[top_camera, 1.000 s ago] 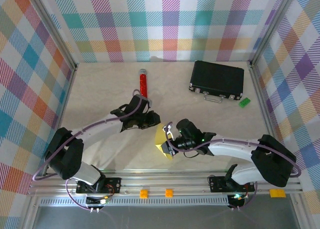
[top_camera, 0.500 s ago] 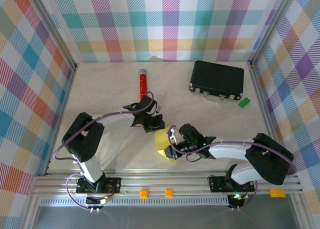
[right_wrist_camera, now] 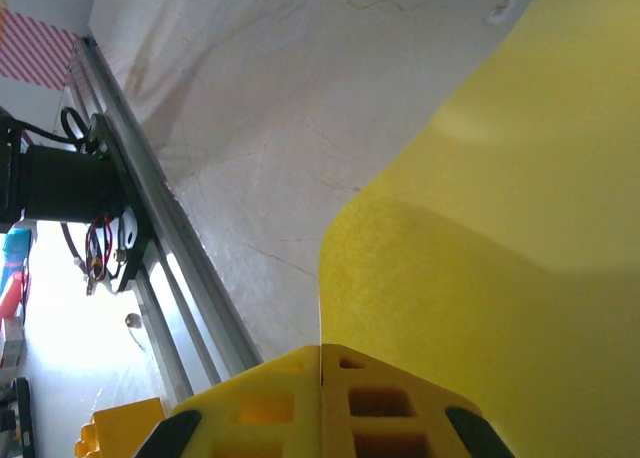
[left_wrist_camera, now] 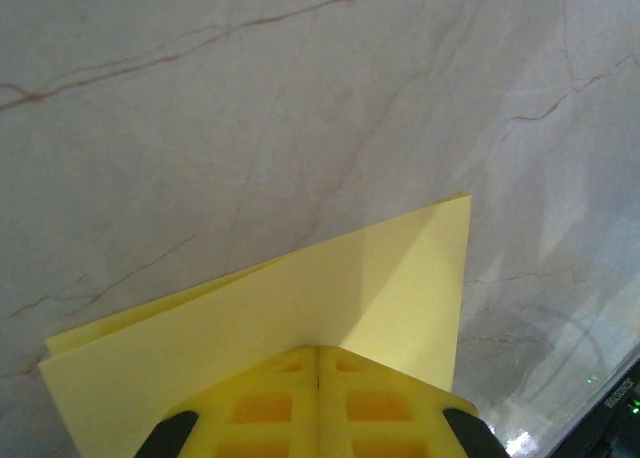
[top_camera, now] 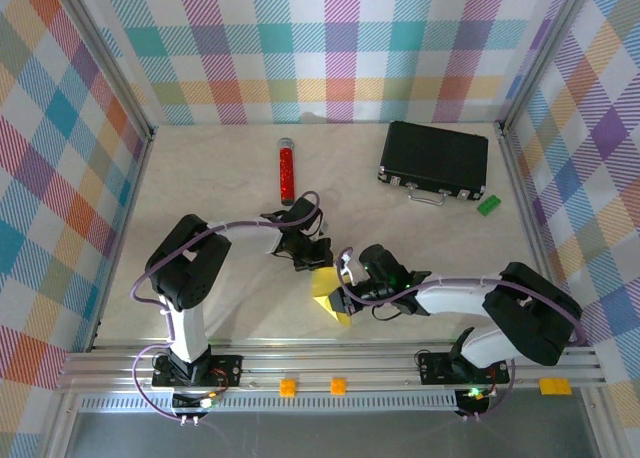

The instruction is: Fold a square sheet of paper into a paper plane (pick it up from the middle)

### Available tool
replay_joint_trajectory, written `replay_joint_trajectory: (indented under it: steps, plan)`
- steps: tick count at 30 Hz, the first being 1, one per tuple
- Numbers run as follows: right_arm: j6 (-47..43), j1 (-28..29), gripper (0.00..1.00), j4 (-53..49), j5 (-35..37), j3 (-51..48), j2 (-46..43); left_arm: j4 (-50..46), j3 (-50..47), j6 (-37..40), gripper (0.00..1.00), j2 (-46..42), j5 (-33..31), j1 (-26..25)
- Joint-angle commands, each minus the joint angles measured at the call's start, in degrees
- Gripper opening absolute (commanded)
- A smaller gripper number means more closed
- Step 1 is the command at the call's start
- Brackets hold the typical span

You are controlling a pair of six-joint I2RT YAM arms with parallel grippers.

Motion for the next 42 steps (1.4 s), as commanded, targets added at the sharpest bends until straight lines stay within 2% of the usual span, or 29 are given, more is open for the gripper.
replay_joint_trajectory:
  steps: [1,10,25,42]
  plan:
    - [1.20,-1.58,0.03,1.43,-1.14,0.27,0.93,-1.69,0.00,1.81,0.00,2.27,-1.32,-0.76]
    - [1.28,-4.72,0.03,-0.68,0.15,0.49,3.19,-1.68,0.20,2.08,0.00,2.01,-1.79,-0.83]
    - [1.87,-4.84,0.03,-2.25,4.26,-1.16,2.31,-1.67,0.09,1.72,0.00,1.49,-2.37,-0.72]
    - [2.56,-4.88,0.04,-0.99,3.54,-1.84,1.89,-3.45,0.09,1.56,0.00,1.10,-2.38,-0.72]
